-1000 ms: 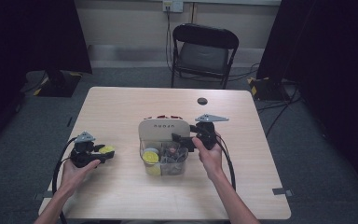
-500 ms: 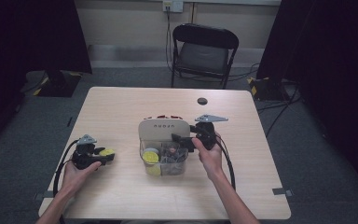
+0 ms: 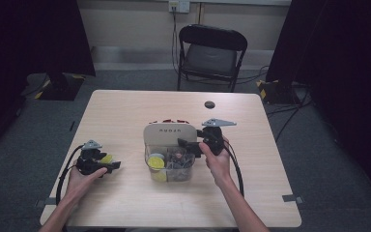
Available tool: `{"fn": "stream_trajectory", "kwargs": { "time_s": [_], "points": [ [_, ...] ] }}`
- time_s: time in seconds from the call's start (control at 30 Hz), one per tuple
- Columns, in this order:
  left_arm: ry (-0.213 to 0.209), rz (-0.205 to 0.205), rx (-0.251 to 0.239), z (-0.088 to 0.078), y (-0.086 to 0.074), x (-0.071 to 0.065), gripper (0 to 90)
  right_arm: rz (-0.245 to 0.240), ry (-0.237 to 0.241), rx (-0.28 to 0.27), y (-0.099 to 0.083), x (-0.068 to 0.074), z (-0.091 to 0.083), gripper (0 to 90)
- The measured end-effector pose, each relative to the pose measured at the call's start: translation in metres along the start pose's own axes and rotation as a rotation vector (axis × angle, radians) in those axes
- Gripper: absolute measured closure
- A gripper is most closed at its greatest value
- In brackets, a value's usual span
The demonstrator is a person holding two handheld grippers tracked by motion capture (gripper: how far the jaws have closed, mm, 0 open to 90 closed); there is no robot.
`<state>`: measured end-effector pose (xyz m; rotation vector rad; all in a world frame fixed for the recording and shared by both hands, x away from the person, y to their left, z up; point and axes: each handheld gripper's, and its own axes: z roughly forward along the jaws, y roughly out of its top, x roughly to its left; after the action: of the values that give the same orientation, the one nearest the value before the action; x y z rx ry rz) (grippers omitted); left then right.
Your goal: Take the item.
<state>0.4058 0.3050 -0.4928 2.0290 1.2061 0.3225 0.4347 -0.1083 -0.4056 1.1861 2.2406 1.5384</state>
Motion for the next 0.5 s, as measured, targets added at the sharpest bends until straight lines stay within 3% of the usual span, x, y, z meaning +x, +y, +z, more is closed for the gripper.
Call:
{"fn": "stream_trajectory", "kwargs": {
  "time_s": [0.3,0.37,0.4,0.5],
  "points": [
    [0.036,-0.01,0.044,-0.01,-0.004,0.002,18.1,0.004,0.005,0.008,0.0,-0.001,0.0,13.1],
    [0.052,0.002,0.026,-0.013,-0.011,0.001,18.0,0.006,0.003,0.012,0.0,-0.001,0.001,12.9],
    [0.073,0.034,0.018,-0.015,-0.017,0.0,17.6,0.005,0.002,0.015,0.001,0.0,0.001,12.9],
    [0.092,0.039,0.02,-0.017,-0.02,-0.002,16.7,0.007,0.004,0.017,0.001,-0.001,0.001,12.5]
  ]
}}
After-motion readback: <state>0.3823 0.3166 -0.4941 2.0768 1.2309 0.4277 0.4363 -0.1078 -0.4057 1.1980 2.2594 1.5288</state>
